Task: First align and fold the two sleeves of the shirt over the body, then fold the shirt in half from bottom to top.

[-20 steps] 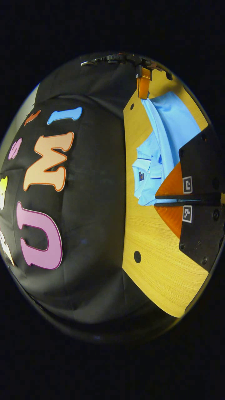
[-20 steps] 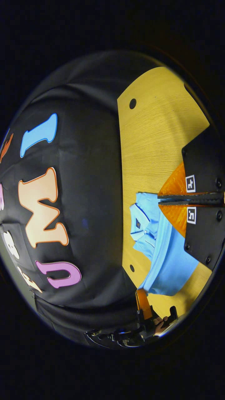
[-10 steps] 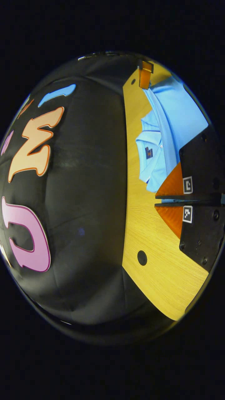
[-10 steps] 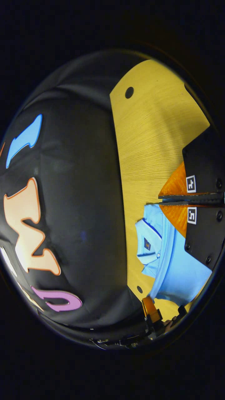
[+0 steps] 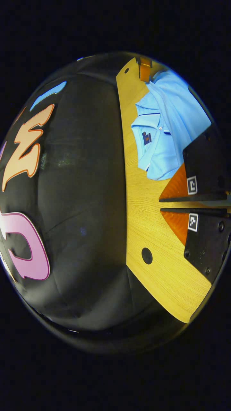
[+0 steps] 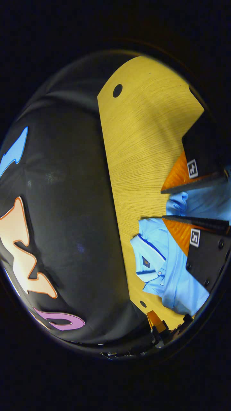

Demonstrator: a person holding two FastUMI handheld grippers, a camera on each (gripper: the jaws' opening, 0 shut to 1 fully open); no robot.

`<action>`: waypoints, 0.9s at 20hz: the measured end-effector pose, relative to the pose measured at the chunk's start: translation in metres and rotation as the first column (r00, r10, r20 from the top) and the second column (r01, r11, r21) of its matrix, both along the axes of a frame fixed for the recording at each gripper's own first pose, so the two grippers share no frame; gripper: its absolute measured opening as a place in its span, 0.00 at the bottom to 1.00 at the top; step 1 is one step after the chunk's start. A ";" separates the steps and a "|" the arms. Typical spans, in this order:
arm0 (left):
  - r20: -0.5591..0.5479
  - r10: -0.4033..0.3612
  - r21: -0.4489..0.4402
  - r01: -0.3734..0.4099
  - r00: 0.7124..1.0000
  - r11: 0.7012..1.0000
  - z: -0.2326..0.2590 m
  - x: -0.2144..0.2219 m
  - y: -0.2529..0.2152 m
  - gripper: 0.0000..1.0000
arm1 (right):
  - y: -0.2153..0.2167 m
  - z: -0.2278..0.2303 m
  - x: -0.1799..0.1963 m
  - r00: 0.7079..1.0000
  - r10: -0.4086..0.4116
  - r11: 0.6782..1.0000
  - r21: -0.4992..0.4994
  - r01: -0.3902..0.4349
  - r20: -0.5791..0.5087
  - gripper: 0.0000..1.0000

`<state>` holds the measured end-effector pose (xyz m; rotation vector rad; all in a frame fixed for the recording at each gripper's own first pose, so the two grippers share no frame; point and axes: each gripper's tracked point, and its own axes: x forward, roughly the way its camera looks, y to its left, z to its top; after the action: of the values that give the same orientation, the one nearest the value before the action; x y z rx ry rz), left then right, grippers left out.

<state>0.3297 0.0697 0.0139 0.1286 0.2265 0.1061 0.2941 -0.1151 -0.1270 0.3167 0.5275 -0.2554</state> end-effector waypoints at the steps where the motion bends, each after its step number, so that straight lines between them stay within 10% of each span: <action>1: -0.009 -0.005 -0.016 0.005 1.000 1.000 -0.002 -0.003 -0.002 0.15 | 0.002 -0.001 -0.002 1.000 0.011 1.000 -0.008 -0.011 -0.010 0.61; 3: -0.028 -0.007 -0.051 0.005 1.000 0.999 -0.006 -0.011 -0.005 0.72 | 0.003 0.007 -0.009 1.000 0.030 0.999 -0.027 -0.030 -0.005 0.99; 4: -0.033 0.001 -0.068 -0.004 0.999 0.998 -0.009 -0.012 -0.006 1.00 | 0.002 0.011 -0.013 1.000 0.030 0.999 -0.042 -0.030 0.003 0.99; 18: 0.043 -0.174 -0.139 0.178 0.984 0.974 0.034 -0.155 -0.070 0.96 | 0.008 0.094 -0.137 0.970 0.091 0.996 0.000 -0.093 0.224 0.95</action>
<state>0.1747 -0.0002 0.0479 0.0044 0.1908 -0.0849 0.1572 -0.1068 -0.0331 0.3255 0.3201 -0.1245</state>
